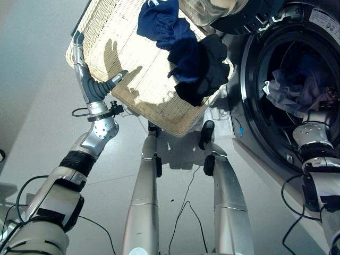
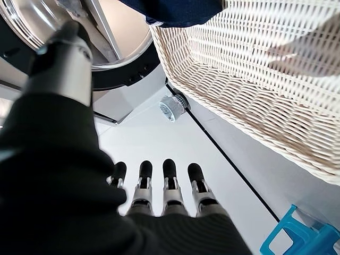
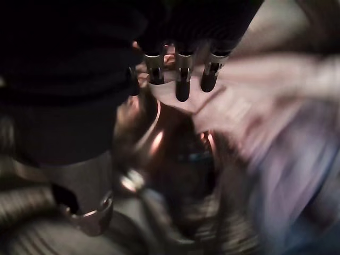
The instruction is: Put the clothes into the washing machine.
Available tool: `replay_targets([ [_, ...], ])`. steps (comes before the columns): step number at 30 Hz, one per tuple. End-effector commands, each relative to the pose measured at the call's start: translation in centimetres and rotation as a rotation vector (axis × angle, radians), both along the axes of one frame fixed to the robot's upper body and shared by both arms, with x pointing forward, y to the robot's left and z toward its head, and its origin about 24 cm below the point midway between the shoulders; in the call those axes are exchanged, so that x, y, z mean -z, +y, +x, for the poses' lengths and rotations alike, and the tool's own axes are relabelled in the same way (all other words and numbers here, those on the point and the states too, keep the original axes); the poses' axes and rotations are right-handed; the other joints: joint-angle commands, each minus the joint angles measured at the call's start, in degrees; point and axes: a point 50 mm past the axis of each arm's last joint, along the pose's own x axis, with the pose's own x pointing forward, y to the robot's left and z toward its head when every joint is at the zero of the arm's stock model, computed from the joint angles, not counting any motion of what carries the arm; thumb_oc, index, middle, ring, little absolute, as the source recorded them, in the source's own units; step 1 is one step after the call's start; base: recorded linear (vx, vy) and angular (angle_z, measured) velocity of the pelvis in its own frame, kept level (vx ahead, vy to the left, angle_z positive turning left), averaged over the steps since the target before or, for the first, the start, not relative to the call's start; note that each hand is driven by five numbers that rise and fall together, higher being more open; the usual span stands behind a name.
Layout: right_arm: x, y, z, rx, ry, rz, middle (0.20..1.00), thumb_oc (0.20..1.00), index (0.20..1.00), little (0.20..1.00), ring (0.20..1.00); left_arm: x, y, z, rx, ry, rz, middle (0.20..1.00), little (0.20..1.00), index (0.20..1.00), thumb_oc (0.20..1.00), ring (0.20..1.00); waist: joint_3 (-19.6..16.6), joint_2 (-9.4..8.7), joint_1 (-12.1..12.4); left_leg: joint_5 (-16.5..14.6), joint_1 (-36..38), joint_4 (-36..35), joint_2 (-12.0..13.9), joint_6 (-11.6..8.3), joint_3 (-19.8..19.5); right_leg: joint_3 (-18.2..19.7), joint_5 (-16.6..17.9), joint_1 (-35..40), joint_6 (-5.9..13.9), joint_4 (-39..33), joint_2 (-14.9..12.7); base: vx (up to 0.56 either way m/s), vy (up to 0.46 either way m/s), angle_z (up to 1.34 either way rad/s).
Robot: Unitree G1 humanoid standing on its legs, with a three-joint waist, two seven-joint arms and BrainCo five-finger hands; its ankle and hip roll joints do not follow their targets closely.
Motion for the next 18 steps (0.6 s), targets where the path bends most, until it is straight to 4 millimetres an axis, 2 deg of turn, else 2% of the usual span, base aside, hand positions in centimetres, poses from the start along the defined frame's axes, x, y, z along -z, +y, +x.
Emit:
replay_targets([
  [1,-9.8,-7.6,-6.2,0.245,0.191,-0.297,1.000,1.000,1.000,1.000,1.000,-2.1,-0.4,0.2,0.017,-0.069,0.011,1.000,1.000,1.000,1.000,1.000,-1.54,-4.14,-0.13,-11.16,0.28,8.72,-3.36,0.37,1.51,-2.03,8.72,4.35,5.96,-11.84,2.92,0.00,-0.016,0.05],
  [3,-9.8,-7.6,-5.9,0.230,0.252,-0.315,1.000,1.000,1.000,1.000,1.000,-2.3,-0.6,0.2,0.021,-0.071,0.015,1.000,1.000,1.000,1.000,1.000,-1.54,-4.00,0.00,-11.09,0.20,8.70,-3.40,0.44,1.51,-2.12,8.76,4.22,5.97,-11.78,2.86,-0.01,-0.009,0.07],
  [4,-10.6,-6.9,-5.1,0.209,0.411,-0.382,1.000,1.000,1.000,1.000,1.000,-3.1,-1.0,0.5,0.031,-0.083,0.031,1.000,1.000,1.000,1.000,1.000,-1.54,-3.36,0.35,-10.98,-0.09,8.60,-3.62,0.61,1.50,-2.29,8.91,3.71,5.95,-11.79,2.66,-0.01,-0.003,0.05],
  [6,-11.0,-6.7,-4.8,0.194,0.444,-0.394,1.000,1.000,1.000,1.000,1.000,-3.3,-1.0,0.5,0.031,-0.087,0.031,1.000,1.000,1.000,1.000,1.000,-1.54,-3.15,0.21,-10.98,-0.24,8.60,-3.67,0.65,1.48,-2.30,8.91,3.53,5.94,-11.78,2.65,0.00,-0.001,-0.02],
  [7,-11.5,-6.1,-4.2,0.183,0.540,-0.457,1.000,1.000,1.000,1.000,1.000,-4.0,-1.3,0.6,0.038,-0.094,0.041,1.000,1.000,1.000,1.000,1.000,-1.54,-2.68,0.54,-10.90,-0.55,8.47,-3.71,0.78,1.60,-2.40,8.82,3.07,5.93,-11.61,2.59,-0.01,-0.002,-0.04],
  [9,-11.7,-6.0,-4.1,0.180,0.560,-0.476,1.000,1.000,1.000,1.000,1.000,-4.1,-1.3,0.7,0.039,-0.094,0.041,1.000,1.000,1.000,1.000,1.000,-1.54,-2.58,0.52,-10.92,-0.68,8.54,-3.73,0.79,1.62,-2.42,8.80,2.91,5.94,-11.52,2.56,-0.01,0.003,-0.02],
  [10,-12.5,-5.1,-3.2,0.166,0.610,-0.557,1.000,1.000,1.000,1.000,1.000,-4.5,-1.3,0.7,0.043,-0.095,0.048,1.000,1.000,1.000,1.000,1.000,-1.54,-2.26,0.61,-11.04,-0.77,8.43,-3.64,0.90,1.77,-2.53,8.58,2.71,6.07,-11.29,2.47,-0.02,0.011,0.06],
  [16,-14.3,-2.6,-1.5,0.149,0.586,-0.737,1.000,1.000,1.000,1.000,1.000,-4.6,-2.4,1.3,0.048,-0.025,0.234,1.000,1.000,1.000,1.000,1.000,-1.54,-1.80,0.32,-11.07,-0.80,8.20,-3.45,0.85,2.21,-2.30,8.43,2.35,6.21,-11.06,2.40,-0.02,0.031,0.12],
  [17,-15.4,-1.0,-0.7,0.142,0.558,-0.856,1.000,1.000,1.000,1.000,1.000,-4.5,-3.0,1.5,0.027,0.000,0.342,1.000,1.000,1.000,1.000,1.000,-1.54,-1.47,-0.06,-11.04,-0.85,7.95,-3.38,0.75,2.51,-1.93,8.35,1.96,6.24,-11.02,2.44,-0.02,0.092,0.02],
  [18,-15.6,-0.4,-0.5,0.139,0.545,-0.889,1.000,1.000,1.000,1.000,1.000,-4.6,-3.2,1.5,0.022,0.000,0.365,1.000,1.000,1.000,1.000,1.000,-1.54,-1.33,-0.22,-11.10,-0.81,7.79,-3.37,0.73,2.60,-1.82,8.28,1.85,6.27,-11.04,2.45,-0.03,0.125,-0.03],
])
